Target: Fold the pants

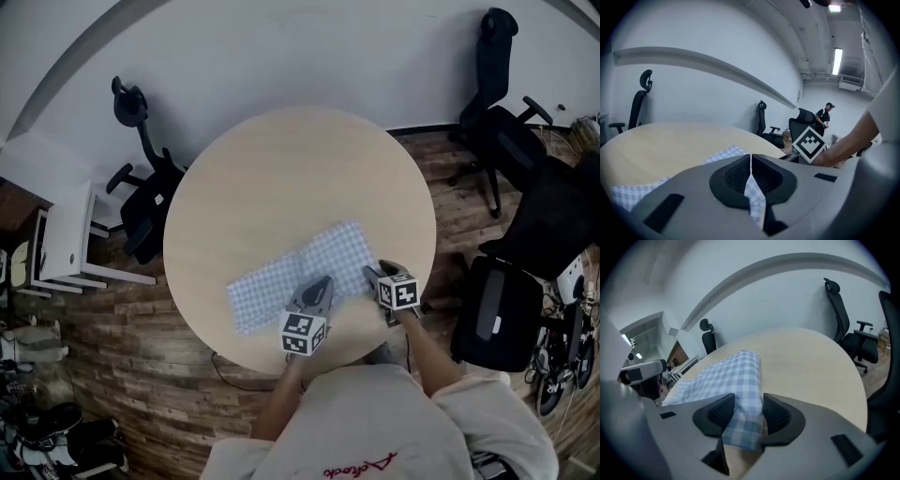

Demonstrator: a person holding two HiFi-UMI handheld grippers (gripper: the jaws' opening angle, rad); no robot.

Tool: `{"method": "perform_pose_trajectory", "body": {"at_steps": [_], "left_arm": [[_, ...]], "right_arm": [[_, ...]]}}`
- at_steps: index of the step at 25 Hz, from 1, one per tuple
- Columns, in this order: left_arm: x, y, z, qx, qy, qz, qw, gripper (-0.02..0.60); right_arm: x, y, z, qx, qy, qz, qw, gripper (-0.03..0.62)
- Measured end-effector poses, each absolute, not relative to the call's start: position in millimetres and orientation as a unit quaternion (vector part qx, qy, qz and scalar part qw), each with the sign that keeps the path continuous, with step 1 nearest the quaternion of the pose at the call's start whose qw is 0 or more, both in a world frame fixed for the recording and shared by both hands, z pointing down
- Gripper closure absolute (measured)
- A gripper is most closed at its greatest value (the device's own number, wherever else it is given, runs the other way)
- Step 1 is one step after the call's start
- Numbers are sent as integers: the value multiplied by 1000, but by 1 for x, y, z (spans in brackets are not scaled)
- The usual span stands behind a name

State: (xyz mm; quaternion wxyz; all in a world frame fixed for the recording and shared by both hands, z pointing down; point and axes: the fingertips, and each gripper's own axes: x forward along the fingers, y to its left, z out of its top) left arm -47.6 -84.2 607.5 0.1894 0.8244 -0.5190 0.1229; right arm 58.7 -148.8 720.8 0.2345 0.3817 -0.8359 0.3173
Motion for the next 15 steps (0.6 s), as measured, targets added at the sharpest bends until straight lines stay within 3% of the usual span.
{"method": "perform_pose_trajectory", "body": {"at_steps": [3,8,15], "left_arm": [[-49,-85,616,817,-526,130,196,545],[-53,-89,618,811,-534,132,201,544],[-30,-103,614,824,-516,131,194,543]], "right_arm": [[54,-150,726,361,-841,326,237,415],[46,-151,724,340,-849,323,243,542],[81,-172,711,377,-841,320,219,549]]}}
